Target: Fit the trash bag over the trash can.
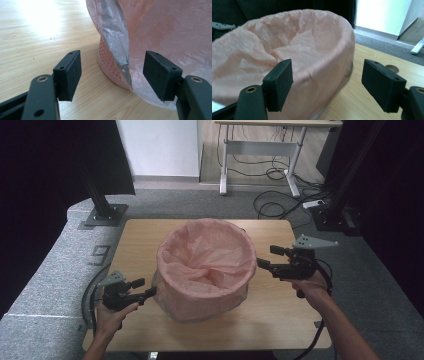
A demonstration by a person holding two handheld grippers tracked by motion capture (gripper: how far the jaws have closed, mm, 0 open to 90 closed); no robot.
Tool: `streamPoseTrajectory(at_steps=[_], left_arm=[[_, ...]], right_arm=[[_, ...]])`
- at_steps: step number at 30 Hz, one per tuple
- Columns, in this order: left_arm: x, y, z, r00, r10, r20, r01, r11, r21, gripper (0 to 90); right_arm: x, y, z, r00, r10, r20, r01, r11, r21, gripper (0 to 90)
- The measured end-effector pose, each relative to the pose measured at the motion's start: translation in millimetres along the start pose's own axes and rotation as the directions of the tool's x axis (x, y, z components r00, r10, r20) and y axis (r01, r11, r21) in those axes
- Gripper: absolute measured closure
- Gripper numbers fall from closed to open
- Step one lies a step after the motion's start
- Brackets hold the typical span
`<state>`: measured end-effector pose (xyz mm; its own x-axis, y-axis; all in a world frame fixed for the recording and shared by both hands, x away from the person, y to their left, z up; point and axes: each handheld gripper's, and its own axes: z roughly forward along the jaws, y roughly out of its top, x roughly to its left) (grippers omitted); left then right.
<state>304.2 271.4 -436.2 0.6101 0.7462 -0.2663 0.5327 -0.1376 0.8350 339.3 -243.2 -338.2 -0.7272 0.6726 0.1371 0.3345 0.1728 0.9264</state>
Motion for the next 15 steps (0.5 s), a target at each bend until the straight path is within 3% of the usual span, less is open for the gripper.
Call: streamPoseTrajectory(at_steps=[15], left_arm=[[1.7,-0.7,1.5,1.0,-0.004,-0.004,0.004,1.0,0.007,30.7]], right_arm=[[-12.4,-49.2,-5.0,0.9973,0.068,0.028,-0.067,0.997,-0.024,24.5]])
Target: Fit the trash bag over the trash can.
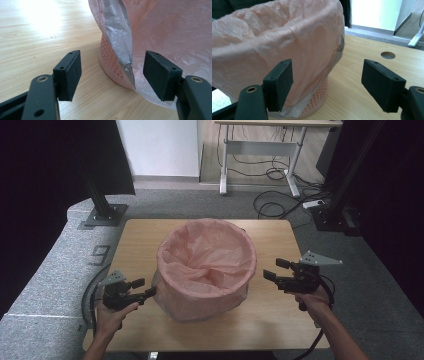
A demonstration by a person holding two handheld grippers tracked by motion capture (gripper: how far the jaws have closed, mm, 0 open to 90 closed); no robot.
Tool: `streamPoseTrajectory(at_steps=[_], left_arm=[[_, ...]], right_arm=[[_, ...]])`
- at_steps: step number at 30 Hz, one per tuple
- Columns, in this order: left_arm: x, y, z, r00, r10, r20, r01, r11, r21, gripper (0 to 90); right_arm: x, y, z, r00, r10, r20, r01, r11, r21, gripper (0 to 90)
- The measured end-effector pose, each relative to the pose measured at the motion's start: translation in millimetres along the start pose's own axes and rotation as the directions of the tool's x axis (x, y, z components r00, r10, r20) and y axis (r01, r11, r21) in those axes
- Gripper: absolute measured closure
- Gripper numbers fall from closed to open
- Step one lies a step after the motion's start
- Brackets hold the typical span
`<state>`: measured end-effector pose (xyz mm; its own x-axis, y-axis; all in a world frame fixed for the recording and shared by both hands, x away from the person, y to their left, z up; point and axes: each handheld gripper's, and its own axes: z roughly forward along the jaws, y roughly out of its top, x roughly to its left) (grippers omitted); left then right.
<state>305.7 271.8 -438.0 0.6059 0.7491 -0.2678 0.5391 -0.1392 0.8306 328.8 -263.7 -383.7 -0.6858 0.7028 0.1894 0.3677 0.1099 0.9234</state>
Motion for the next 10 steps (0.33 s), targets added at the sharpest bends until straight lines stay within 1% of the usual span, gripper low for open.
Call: streamPoseTrajectory(at_steps=[6,10], left_arm=[[0.4,-0.2,0.9,1.0,-0.001,0.001,0.001,1.0,0.001,30.7],[0.8,0.3,0.7,1.0,-0.003,0.003,0.003,1.0,-0.002,30.7]], right_arm=[[-5.5,-9.3,1.4,0.9998,0.016,0.007,-0.017,1.0,0.008,24.5],[-7.0,-10.6,1.7,0.9998,0.01,0.016,-0.01,1.0,0.015,24.5]])
